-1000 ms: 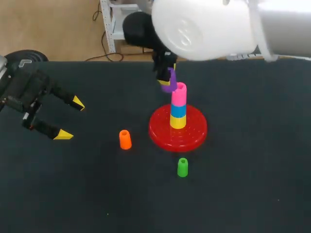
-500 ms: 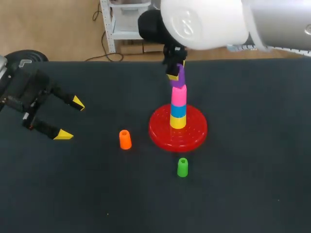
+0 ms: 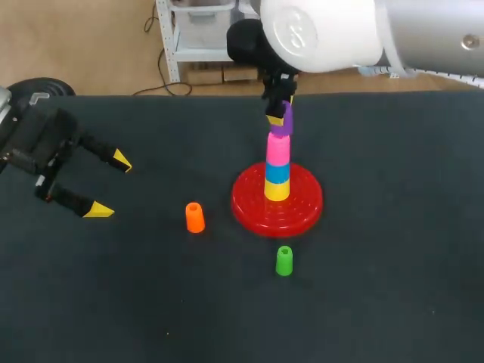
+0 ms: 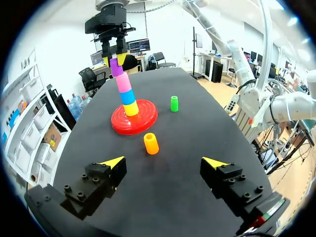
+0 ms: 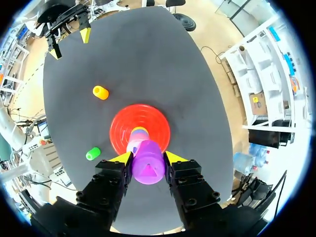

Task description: Pick up and stack the cylinders on the red base in this order: pink,purple,orange,green

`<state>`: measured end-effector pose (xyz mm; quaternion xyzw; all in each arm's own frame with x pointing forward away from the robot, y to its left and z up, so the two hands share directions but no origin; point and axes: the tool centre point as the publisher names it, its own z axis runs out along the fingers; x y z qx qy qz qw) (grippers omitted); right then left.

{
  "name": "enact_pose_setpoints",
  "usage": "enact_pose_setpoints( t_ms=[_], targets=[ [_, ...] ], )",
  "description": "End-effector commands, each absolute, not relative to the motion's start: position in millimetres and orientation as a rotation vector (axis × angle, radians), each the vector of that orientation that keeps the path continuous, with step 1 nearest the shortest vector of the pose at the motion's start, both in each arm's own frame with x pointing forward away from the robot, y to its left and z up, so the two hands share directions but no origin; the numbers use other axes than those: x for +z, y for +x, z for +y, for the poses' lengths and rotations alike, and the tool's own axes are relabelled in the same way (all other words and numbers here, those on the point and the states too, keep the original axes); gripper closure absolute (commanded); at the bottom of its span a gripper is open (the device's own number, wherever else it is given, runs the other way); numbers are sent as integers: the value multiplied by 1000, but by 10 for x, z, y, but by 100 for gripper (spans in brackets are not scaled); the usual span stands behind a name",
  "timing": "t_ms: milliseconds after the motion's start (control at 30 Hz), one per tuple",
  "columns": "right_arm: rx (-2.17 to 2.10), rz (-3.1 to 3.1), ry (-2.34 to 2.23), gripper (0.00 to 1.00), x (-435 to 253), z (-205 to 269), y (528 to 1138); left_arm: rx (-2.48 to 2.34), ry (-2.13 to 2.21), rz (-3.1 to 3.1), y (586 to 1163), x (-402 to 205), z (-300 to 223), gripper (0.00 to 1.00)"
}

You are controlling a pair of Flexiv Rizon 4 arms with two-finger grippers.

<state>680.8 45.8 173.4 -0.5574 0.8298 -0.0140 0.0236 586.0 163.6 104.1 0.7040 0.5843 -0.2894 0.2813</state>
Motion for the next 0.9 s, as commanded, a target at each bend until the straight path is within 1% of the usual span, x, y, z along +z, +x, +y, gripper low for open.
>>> enact_pose_setpoints(
  t_ms=[33, 533, 900],
  targets=[
    [-50, 2567, -1733, 100, 1716, 503, 6812, -775, 1887, 1563, 5862, 1033, 1642, 0],
    [-89, 2536, -1731, 100, 1783, 504, 6673, -775, 1887, 1563, 5862, 1033, 1642, 0],
    [-85, 2532, -1736, 100, 1706, 478, 6698, -775, 1887, 1563, 5862, 1033, 1642, 0]
  ],
)
